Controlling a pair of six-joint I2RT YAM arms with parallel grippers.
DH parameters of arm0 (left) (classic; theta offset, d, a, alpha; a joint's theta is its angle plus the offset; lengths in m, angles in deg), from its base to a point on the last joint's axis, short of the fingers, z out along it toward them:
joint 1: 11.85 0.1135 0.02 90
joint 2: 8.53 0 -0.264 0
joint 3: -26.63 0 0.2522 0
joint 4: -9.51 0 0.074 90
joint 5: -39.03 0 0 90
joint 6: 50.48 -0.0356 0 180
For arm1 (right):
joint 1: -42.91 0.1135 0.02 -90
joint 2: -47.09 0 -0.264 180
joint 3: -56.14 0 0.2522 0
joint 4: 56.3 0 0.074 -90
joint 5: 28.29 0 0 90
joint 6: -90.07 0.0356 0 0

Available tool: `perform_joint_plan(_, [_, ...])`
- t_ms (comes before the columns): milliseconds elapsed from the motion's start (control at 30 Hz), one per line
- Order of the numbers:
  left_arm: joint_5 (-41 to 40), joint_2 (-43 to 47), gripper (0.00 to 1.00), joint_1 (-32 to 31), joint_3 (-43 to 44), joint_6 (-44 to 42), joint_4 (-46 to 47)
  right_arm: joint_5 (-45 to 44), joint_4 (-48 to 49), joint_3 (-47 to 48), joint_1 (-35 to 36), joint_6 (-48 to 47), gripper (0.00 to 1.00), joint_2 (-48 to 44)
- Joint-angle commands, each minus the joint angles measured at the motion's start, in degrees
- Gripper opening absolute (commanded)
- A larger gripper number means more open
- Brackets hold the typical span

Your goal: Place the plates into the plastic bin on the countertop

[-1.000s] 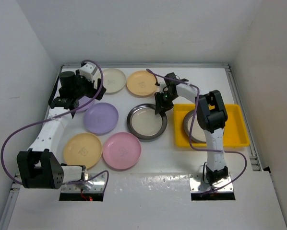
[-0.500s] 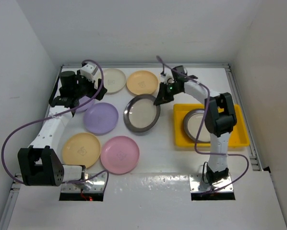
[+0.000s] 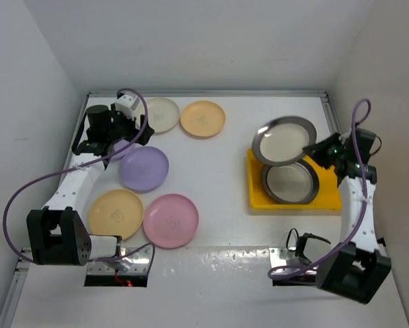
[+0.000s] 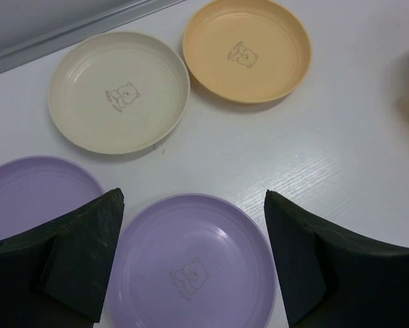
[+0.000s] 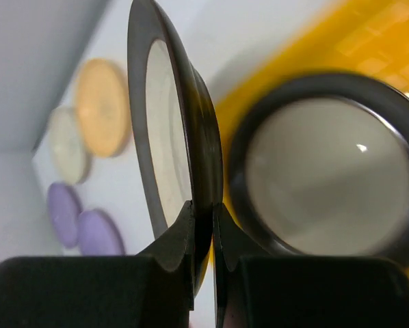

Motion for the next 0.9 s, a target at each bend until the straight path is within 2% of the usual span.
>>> perform_joint_plan(0, [3.0, 0.2, 0.85, -0.5, -1.6, 2.4, 5.1, -2.1, -8.7, -3.0, -4.6, 3.3, 0.00, -6.4])
perform_joint_plan(67, [3.0, 0.2, 0.85, -0.5, -2.2, 2.4, 5.7, -4.6, -12.1, -5.1, -6.2, 3.9, 0.00, -7.8])
perform_joint_plan(267, [2.3, 1.8, 0.85, -1.1, -3.8, 1.9, 6.8, -9.0, -10.1, -13.7, -11.3, 5.1, 0.00, -12.7])
perform_joint_plan(367, [2.3, 2.8, 0.85, -1.1, -5.2, 1.9, 7.3, -10.4, -8.3, -16.9, -12.3, 3.4, 0.00, -11.0])
perform_joint_plan(467, [1.6, 3.4, 0.85, -1.6, -5.7, 1.9, 6.8, -12.1, -10.7, -17.1, -12.3, 1.2, 0.00, -9.6])
perform_joint_plan(500, [1.6, 4.1, 0.85, -1.6, -5.7, 1.3, 6.8, -13.5, -9.7, -17.5, -12.3, 0.4, 0.06, -9.6])
perform_joint_plan(533, [0.9, 4.1, 0.85, -1.6, -6.4, 1.3, 6.8, -13.6, -9.7, -17.8, -12.3, -0.3, 0.33, -9.1])
perform_joint_plan(567, [0.9, 4.1, 0.85, -1.6, -6.4, 1.3, 7.3, -13.7, -9.6, -17.8, -12.3, -2.0, 0.52, -8.5])
perform_joint_plan(600, [0.4, 4.1, 0.85, -1.6, -6.9, 1.3, 7.8, -15.0, -9.6, -17.3, -12.3, -3.8, 0.69, -7.7])
perform_joint_plan(633, [0.4, 4.1, 0.85, -1.6, -6.9, 1.8, 7.8, -16.3, -13.0, -16.5, -11.7, -4.4, 0.80, -4.4])
perform_joint_plan(667, [0.4, 4.1, 0.85, -1.6, -6.9, 1.8, 7.8, -17.5, -14.3, -14.1, -10.3, -5.8, 0.87, -3.0])
perform_joint_plan(733, [-0.2, 4.1, 0.88, -1.6, -7.4, 2.3, 7.8, -25.6, -18.8, -8.8, -7.1, -7.2, 0.89, 1.3])
perform_joint_plan(767, [-0.2, 4.1, 0.88, -1.6, -7.4, 2.9, 7.2, -33.1, -20.5, -6.0, -5.1, -8.4, 0.91, 2.2])
perform_joint_plan(800, [-0.2, 4.1, 0.88, -1.6, -7.4, 2.9, 7.2, -33.2, -20.5, -3.2, -2.5, -8.5, 0.92, 3.4])
perform_joint_plan(867, [-2.2, 4.1, 0.88, -1.6, -7.4, 3.5, 5.3, -41.2, -22.8, -0.1, -0.7, -9.0, 0.92, 5.1])
